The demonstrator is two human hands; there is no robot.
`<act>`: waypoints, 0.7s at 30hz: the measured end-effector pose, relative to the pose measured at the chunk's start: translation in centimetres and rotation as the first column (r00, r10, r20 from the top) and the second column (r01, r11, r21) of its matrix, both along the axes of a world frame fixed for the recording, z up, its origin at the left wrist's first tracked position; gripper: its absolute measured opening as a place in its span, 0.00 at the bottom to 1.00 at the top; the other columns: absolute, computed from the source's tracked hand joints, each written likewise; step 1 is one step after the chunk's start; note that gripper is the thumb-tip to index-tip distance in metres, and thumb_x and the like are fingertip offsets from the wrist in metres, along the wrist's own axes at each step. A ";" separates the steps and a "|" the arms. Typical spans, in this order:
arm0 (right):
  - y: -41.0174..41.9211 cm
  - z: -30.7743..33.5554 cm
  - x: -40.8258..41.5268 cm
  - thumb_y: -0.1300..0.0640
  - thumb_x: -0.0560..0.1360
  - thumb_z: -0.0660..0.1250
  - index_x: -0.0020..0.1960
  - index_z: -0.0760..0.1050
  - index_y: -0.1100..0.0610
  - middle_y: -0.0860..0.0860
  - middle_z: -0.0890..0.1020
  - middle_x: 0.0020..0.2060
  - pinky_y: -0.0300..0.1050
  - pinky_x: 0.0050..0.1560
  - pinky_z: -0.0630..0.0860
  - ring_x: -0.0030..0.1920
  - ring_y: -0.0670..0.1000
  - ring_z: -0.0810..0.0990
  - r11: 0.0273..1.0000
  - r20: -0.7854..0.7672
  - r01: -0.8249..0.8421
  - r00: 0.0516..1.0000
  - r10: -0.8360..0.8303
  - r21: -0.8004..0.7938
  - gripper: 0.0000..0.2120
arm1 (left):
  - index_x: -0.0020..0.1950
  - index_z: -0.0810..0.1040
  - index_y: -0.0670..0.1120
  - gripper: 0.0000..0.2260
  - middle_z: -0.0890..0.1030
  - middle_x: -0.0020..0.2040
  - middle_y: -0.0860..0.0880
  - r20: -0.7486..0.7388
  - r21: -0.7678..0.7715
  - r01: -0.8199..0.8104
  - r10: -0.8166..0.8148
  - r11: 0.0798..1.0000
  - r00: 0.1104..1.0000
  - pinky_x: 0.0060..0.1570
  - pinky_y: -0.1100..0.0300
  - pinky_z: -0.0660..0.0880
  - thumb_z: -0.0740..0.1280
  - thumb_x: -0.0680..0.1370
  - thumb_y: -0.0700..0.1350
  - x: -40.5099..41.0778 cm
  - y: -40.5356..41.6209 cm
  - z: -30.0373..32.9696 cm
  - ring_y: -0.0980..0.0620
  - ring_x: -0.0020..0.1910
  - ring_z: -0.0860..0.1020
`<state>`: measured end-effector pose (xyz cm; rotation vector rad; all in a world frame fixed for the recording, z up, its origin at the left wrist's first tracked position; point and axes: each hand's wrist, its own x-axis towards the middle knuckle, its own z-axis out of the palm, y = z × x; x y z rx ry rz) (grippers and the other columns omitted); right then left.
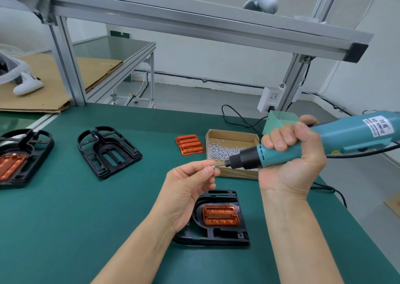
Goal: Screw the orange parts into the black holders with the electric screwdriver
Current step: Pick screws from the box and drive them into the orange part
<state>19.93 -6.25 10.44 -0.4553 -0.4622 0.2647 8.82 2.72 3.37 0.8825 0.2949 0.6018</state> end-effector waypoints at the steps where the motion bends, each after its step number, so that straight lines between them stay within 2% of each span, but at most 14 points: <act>1: 0.0 0.0 0.0 0.63 0.69 0.59 0.42 0.69 0.52 0.45 0.66 0.24 0.37 0.27 0.66 0.23 0.44 0.64 1.000 -0.002 -0.003 1.000 0.003 -0.001 0.07 | 0.41 0.86 0.42 0.07 0.83 0.36 0.44 -0.001 -0.006 0.000 0.000 1.000 1.000 0.35 0.64 0.77 0.70 0.66 0.38 0.0 0.0 0.0 0.55 0.32 0.78; 9: 0.1 -0.2 0.1 0.63 0.69 0.59 0.43 0.69 0.52 0.45 0.66 0.24 0.37 0.27 0.65 0.23 0.44 0.64 1.000 0.004 0.005 1.000 -0.005 0.006 0.07 | 0.40 0.86 0.41 0.06 0.81 0.35 0.44 0.012 -0.111 0.034 -0.033 0.993 0.999 0.33 0.64 0.77 0.69 0.67 0.37 0.2 -0.5 -0.1 0.55 0.30 0.77; 15: 0.2 -0.4 0.1 0.64 0.69 0.57 0.42 0.69 0.53 0.45 0.65 0.24 0.37 0.27 0.65 0.22 0.44 0.64 0.999 0.054 -0.035 0.998 0.035 -0.002 0.07 | 0.39 0.85 0.41 0.05 0.80 0.34 0.44 0.016 -0.111 0.009 -0.008 0.994 1.000 0.32 0.64 0.77 0.69 0.68 0.38 0.3 -0.6 -0.2 0.55 0.29 0.76; 17: 0.2 -0.4 0.2 0.64 0.69 0.57 0.42 0.69 0.53 0.45 0.65 0.24 0.37 0.27 0.64 0.22 0.44 0.64 0.999 0.062 -0.046 0.997 0.047 -0.003 0.07 | 0.38 0.85 0.41 0.05 0.80 0.34 0.44 0.015 -0.085 0.001 0.001 0.996 1.000 0.32 0.64 0.77 0.69 0.67 0.38 0.3 -0.5 -0.3 0.55 0.29 0.76; 21: 0.3 -0.4 0.3 0.63 0.69 0.58 0.42 0.69 0.53 0.45 0.65 0.24 0.37 0.26 0.64 0.22 0.43 0.64 0.999 0.044 -0.030 0.999 0.030 0.016 0.07 | 0.39 0.85 0.41 0.05 0.81 0.34 0.43 -0.001 0.091 -0.086 0.087 0.992 0.996 0.34 0.63 0.77 0.70 0.66 0.39 0.3 -0.4 -0.4 0.54 0.30 0.77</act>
